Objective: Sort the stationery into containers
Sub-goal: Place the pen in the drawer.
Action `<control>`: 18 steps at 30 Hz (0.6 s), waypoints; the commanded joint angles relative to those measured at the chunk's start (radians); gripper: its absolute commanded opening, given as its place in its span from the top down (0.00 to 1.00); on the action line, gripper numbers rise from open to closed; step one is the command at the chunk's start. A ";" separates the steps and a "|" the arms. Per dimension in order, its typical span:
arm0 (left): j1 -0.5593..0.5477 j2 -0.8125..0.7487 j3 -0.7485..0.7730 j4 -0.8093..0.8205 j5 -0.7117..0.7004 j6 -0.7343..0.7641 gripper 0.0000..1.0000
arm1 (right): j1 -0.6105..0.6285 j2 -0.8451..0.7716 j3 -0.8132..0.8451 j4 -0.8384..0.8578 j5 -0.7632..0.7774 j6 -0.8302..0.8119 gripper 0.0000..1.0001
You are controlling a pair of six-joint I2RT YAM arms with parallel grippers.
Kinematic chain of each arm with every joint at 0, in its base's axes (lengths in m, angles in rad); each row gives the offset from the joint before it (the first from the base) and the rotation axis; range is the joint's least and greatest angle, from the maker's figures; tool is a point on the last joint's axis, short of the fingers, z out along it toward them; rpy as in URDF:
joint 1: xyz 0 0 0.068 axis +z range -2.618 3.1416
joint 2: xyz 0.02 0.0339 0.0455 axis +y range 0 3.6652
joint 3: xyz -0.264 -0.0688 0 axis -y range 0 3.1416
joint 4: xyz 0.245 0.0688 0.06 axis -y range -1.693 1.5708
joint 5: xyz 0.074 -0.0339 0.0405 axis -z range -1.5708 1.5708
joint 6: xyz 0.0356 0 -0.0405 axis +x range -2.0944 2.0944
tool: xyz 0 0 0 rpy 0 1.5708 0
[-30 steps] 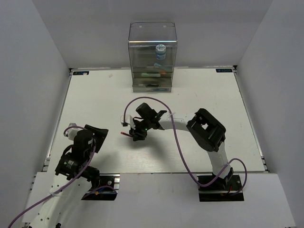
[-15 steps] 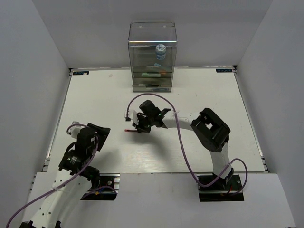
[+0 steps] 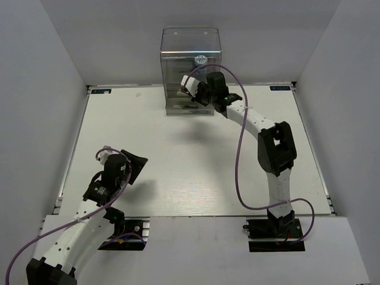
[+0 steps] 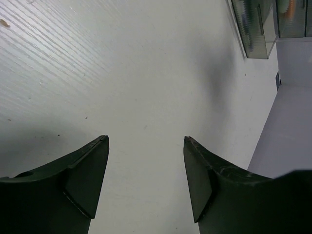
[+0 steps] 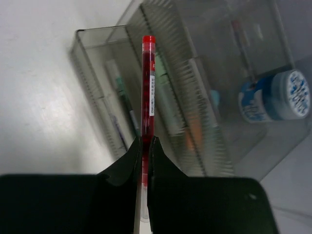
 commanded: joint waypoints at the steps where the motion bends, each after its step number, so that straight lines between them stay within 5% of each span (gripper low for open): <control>1: -0.005 0.006 -0.011 0.073 0.047 0.033 0.28 | -0.013 0.124 0.127 -0.029 -0.051 -0.137 1.00; 16: -0.005 0.057 -0.011 0.102 0.056 0.033 0.28 | -0.045 0.303 0.252 0.040 -0.118 -0.298 1.00; 17: -0.005 0.066 -0.011 0.114 0.056 0.033 0.28 | -0.048 0.294 0.227 0.040 -0.122 -0.299 0.97; 18: -0.005 0.078 -0.011 0.126 0.056 0.033 0.28 | -0.045 0.291 0.221 0.049 -0.121 -0.293 0.78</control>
